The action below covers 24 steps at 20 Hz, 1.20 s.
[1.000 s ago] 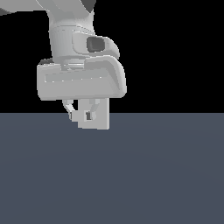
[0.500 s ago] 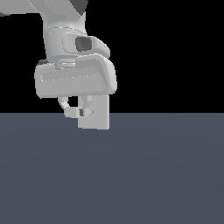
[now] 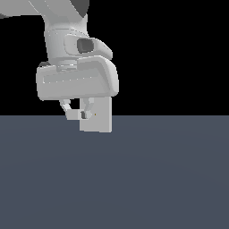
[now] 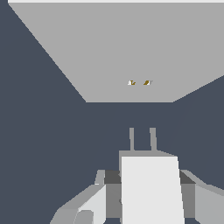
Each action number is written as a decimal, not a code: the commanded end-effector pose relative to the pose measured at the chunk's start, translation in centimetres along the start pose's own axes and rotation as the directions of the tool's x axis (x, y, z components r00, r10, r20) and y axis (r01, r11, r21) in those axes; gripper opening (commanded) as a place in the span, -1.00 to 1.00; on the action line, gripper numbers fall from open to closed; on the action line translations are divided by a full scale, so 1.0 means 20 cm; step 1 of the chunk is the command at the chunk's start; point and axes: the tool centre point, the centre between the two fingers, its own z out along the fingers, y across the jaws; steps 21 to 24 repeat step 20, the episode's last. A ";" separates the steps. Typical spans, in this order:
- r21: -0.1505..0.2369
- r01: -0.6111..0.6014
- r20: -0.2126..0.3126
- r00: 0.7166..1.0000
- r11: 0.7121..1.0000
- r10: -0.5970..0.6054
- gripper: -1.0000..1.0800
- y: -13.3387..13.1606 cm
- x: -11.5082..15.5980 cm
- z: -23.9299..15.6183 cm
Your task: Plug the charger into the wall socket.
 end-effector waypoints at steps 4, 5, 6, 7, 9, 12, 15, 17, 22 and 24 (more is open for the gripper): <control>0.001 -0.001 0.000 1.000 1.000 0.001 -1.00 0.00 0.06 0.01; 0.001 -0.001 0.000 1.000 1.000 0.001 -1.00 0.00 0.07 0.01; 0.001 -0.001 0.000 1.000 1.000 0.001 -1.00 0.00 0.09 0.02; 0.001 -0.001 0.000 1.000 1.000 0.001 -1.00 0.00 0.11 0.02; 0.001 -0.001 0.000 1.000 1.000 0.001 -1.00 0.00 0.15 0.03; 0.001 -0.001 0.001 1.000 1.000 0.001 -1.00 0.00 0.20 0.04; 0.001 -0.001 0.001 1.000 1.000 0.001 -1.00 0.00 0.23 0.05; 0.000 -0.001 0.000 1.000 1.000 0.001 -1.00 0.00 0.24 0.05; 0.000 -0.001 0.000 1.000 1.000 0.001 -1.00 0.00 0.24 0.05; 0.000 -0.001 0.000 1.000 1.000 0.001 -1.00 0.00 0.24 0.05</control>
